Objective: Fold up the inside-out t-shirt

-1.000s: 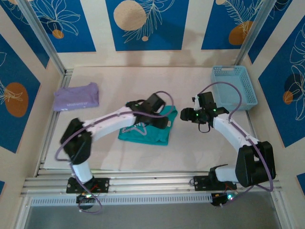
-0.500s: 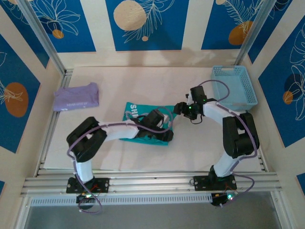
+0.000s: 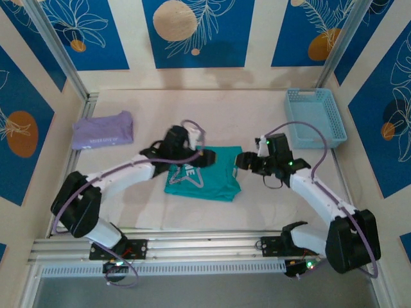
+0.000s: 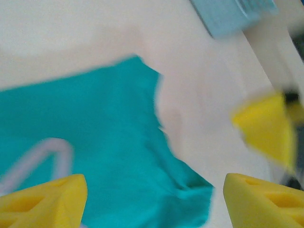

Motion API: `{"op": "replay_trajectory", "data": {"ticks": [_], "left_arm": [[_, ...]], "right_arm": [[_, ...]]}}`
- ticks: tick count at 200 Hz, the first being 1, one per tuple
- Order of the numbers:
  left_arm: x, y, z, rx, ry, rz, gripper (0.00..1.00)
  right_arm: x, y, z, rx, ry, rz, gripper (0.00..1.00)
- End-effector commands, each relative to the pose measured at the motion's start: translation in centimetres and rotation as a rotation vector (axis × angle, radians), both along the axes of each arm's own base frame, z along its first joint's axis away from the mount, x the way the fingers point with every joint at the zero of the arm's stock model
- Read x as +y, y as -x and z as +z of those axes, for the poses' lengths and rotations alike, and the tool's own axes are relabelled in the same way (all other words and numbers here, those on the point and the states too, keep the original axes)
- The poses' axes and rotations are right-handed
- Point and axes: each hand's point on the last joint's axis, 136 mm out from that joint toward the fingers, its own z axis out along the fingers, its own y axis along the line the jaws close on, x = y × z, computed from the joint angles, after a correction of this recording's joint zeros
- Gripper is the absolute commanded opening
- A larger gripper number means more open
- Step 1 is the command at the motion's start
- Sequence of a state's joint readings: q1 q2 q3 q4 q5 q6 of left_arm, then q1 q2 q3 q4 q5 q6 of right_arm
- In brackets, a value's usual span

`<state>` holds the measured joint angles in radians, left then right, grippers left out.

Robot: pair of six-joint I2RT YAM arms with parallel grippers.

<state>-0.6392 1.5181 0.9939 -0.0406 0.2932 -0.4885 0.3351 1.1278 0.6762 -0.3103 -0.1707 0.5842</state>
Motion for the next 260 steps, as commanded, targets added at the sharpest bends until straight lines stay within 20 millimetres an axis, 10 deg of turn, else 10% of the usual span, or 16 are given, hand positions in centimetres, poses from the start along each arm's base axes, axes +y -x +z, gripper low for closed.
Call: {"op": "replay_trajectory", "data": {"ticks": [1,36,89,134,203,260], "left_arm": [[3.6,-2.5,-3.2,0.106,-0.014,0.077,0.74],[2.5,-7.4,-5.8,0.172,-0.012,0.066,0.73],[5.4,-9.9,-11.5,0.303,-0.117,0.145,0.72],[9.3,-4.6,-12.4,0.326,-0.156,0.203,0.71],[7.0,10.4,-11.8,0.323,-0.04,0.098,0.72],[12.8,3.0,-5.8,0.087,-0.054,0.306,0.81]], "right_arm": [[4.2,3.1,-0.5,0.092,-0.122,0.072,0.63],[6.8,6.4,-4.8,0.246,-0.039,0.082,0.62],[3.9,5.2,-10.3,0.356,0.191,-0.044,0.61],[1.6,-0.7,-10.8,0.306,0.262,-0.086,0.61],[9.4,-14.4,-5.5,0.094,0.222,0.162,0.61],[6.0,-11.9,-5.6,0.125,0.282,0.122,0.68]]}}
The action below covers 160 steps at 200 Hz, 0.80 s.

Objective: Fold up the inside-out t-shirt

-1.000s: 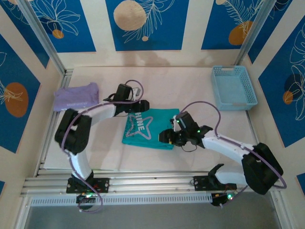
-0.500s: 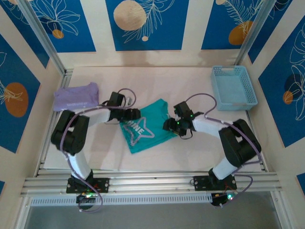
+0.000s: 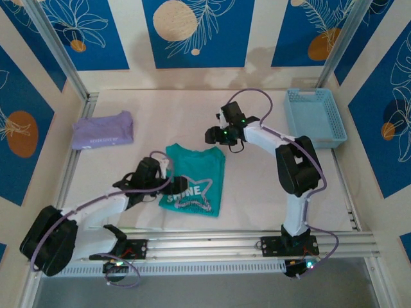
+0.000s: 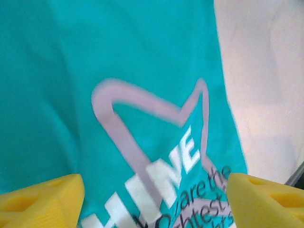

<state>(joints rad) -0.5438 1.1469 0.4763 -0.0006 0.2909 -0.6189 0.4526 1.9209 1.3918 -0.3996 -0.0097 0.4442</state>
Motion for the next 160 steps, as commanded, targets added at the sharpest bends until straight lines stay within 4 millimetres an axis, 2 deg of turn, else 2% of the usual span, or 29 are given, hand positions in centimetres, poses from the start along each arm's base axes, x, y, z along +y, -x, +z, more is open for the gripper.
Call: {"op": "replay_trajectory", "data": {"ticks": [1,14,34,55,68,110,136,160], "left_arm": [[3.3,-5.1,1.9,-0.084,-0.069,0.127,0.81],[4.3,-7.7,1.8,-0.072,-0.115,0.145,0.82],[5.4,-11.0,0.2,-0.011,-0.172,0.153,0.82],[6.2,-13.3,-1.4,0.036,-0.179,0.159,0.81],[5.6,-14.2,-1.8,0.043,-0.163,0.126,0.8],[2.7,-15.1,-3.5,0.09,-0.097,0.021,0.74],[1.3,-14.6,-5.1,0.13,-0.094,-0.023,0.71],[0.5,-13.8,-6.0,0.154,-0.057,-0.042,0.64]], "right_arm": [[-2.2,2.7,-1.6,0.094,0.051,-0.017,0.68],[-2.3,3.6,-2.2,0.128,0.049,-0.031,0.7],[-2.3,4.5,-3.1,0.162,0.052,-0.048,0.71],[-2.4,5.0,-4.5,0.199,0.062,-0.061,0.72],[-2.1,5.2,-5.1,0.219,0.056,-0.055,0.72],[-1.5,5.4,-6.8,0.265,0.059,-0.055,0.69],[-0.6,5.8,-7.1,0.285,0.037,-0.044,0.66],[0.3,5.9,-6.9,0.281,0.013,-0.03,0.61]]}}
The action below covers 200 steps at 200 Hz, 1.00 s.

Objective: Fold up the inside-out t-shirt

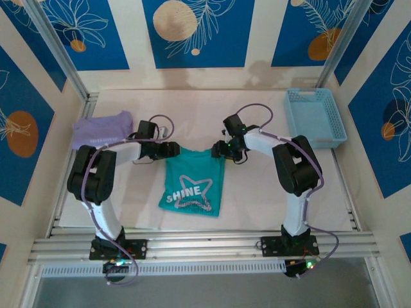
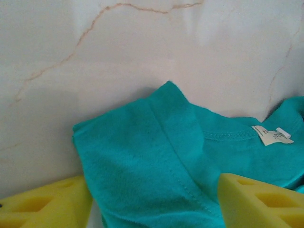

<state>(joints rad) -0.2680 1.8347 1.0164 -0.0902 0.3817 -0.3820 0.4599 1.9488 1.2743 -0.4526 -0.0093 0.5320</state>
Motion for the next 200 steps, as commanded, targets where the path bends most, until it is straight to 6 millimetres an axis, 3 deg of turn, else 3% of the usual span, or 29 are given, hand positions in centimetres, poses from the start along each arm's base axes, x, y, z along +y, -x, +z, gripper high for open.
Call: {"op": "replay_trajectory", "data": {"ticks": [1,65,109,137,166,200], "left_arm": [[-2.4,1.5,-1.0,0.047,0.076,-0.083,0.63],[-2.9,1.7,-1.4,0.052,0.103,-0.104,0.28],[-1.4,0.8,-1.9,0.045,0.089,-0.049,0.0],[-0.6,-0.2,0.0,-0.019,0.114,-0.023,0.0],[-0.5,-1.0,2.8,-0.114,0.15,-0.01,0.0],[0.0,-2.7,4.2,-0.173,0.152,0.032,0.0]], "right_arm": [[2.2,1.3,-1.1,0.065,-0.058,0.031,0.6],[2.5,-0.2,-0.3,0.012,-0.077,0.009,0.32],[1.9,-1.5,0.6,-0.066,-0.095,0.013,0.12],[2.0,-2.3,3.0,-0.166,-0.153,0.05,0.0],[2.4,-2.9,5.3,-0.243,-0.217,0.074,0.0],[2.3,-4.1,6.4,-0.291,-0.237,0.072,0.0]]}}
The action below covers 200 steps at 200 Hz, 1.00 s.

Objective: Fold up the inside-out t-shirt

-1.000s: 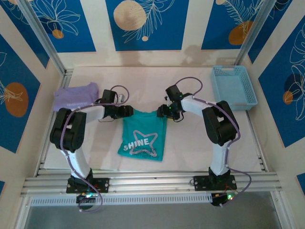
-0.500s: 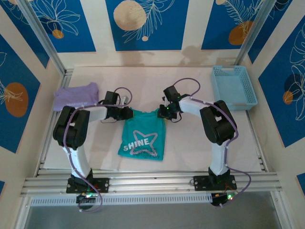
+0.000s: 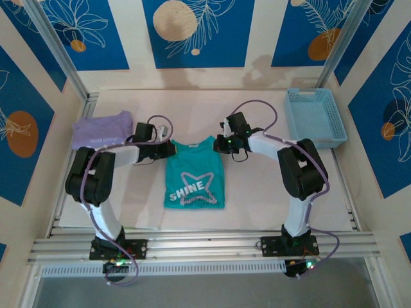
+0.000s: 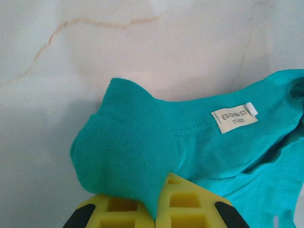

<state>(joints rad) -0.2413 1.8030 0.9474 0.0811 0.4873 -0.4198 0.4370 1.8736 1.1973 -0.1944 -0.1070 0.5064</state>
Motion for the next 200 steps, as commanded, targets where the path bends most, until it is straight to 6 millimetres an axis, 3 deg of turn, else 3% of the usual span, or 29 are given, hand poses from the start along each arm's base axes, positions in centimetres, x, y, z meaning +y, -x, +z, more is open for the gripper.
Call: {"op": "replay_trajectory", "data": {"ticks": [1,30,42,67,89,106,135,168,200], "left_arm": [[0.6,-2.1,2.4,-0.085,0.026,0.048,0.0],[0.4,-5.2,6.0,-0.163,0.055,0.087,0.0],[0.4,-7.1,8.9,-0.214,0.064,0.102,0.0],[0.5,-10.3,16.0,-0.343,0.068,0.126,0.0],[0.4,-11.1,20.5,-0.42,0.088,0.126,0.0],[0.3,-10.5,21.2,-0.439,0.09,0.117,0.0],[0.0,-7.2,18.6,-0.425,0.119,0.075,0.0],[-1.0,-0.5,13.7,-0.344,0.175,0.026,0.0],[-1.1,6.1,11.1,-0.285,0.221,0.009,0.0]], "right_arm": [[0.3,-1.4,2.6,-0.088,-0.055,0.024,0.0],[0.0,-4.6,5.8,-0.154,-0.083,0.009,0.0],[-0.4,-6.3,8.1,-0.198,-0.097,0.001,0.0],[-1.4,-9.7,14.8,-0.318,-0.136,-0.007,0.0],[-1.8,-10.9,19.9,-0.415,-0.158,0.012,0.0],[-1.7,-10.4,21.6,-0.447,-0.177,0.04,0.0],[-1.0,-7.2,20.0,-0.418,-0.229,0.094,0.0],[-0.1,-0.3,14.5,-0.264,-0.279,0.123,0.0],[0.5,6.4,9.6,-0.096,-0.282,0.109,0.01]]}}
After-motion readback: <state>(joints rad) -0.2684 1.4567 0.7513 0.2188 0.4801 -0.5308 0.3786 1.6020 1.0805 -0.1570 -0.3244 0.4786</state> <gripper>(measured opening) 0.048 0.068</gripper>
